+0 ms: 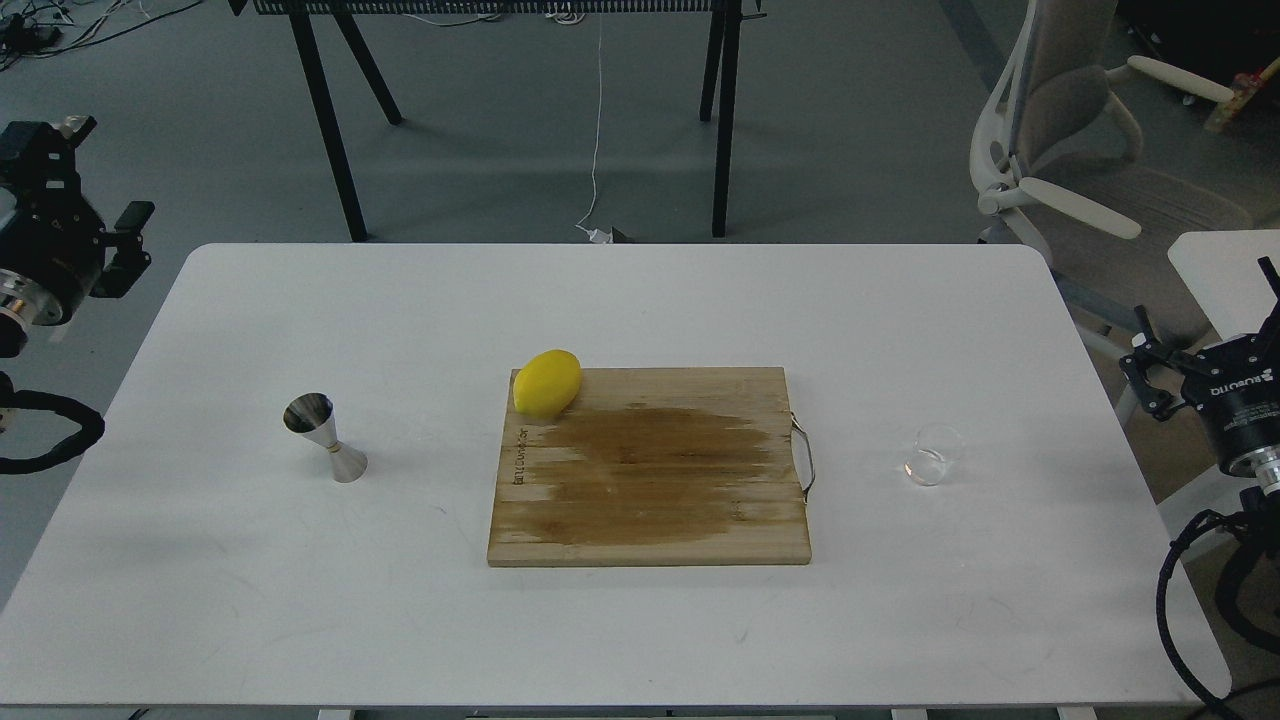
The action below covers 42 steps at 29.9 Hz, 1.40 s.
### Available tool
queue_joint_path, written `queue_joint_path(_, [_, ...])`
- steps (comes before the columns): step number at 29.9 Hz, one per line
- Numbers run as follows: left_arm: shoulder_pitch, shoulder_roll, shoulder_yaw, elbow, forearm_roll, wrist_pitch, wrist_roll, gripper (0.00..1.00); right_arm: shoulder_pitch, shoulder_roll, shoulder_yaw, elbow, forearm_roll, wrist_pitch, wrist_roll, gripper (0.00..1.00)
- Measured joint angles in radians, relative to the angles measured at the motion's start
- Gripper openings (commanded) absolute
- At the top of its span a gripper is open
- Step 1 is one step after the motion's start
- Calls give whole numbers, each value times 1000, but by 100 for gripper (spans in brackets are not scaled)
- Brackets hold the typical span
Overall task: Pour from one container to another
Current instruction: 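Move the left gripper from rest toward the metal jigger, then close the left gripper around the metal jigger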
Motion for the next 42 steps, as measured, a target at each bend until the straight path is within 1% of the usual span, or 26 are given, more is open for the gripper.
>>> queue_joint_path(4, [5,-4,22,-1,186,0,0,100,-9,0,0,-1,0,0,0,99])
queue_joint_path(5, [1,-7,40,-2,236,9,0,100,-11,0,0,1,1,0,0,99])
queue_joint_path(6, [-3,-9,56,-4,277,35,0,100,-14,-1,0,4,1,0,0,99])
queue_joint_path(8, [-8,-12,79,-27,322,122,0,100,-20,-3,5,12,1,0,0,99])
queue_joint_path(11, [2,4,104,-122,347,286,0,99,-24,-7,11,16,1,0,0,99])
queue_joint_path(14, [35,70,122,-258,380,448,0,98,-26,-8,12,15,1,0,0,99])
queue_joint_path(19, [113,191,127,-543,509,706,0,98,-26,-8,12,11,0,0,0,99])
queue_joint_path(22, [170,231,127,-634,653,880,0,98,-32,-8,12,8,0,0,0,99])
queue_joint_path(24, [208,241,127,-653,768,946,0,98,-39,-8,12,6,0,0,0,99])
queue_joint_path(26, [251,244,123,-660,881,969,0,98,-44,-8,12,2,0,0,0,99])
queue_joint_path(29, [325,247,121,-662,990,977,0,98,-49,-8,12,-6,0,0,0,99])
queue_joint_path(32, [404,252,126,-663,1037,978,-1,97,-55,-8,12,-8,0,0,0,99])
queue_joint_path(35, [481,286,127,-673,1063,978,0,97,-56,-8,12,-12,0,0,0,99])
queue_joint_path(42, [648,314,102,-752,1069,978,0,97,-62,0,11,-20,0,0,0,99])
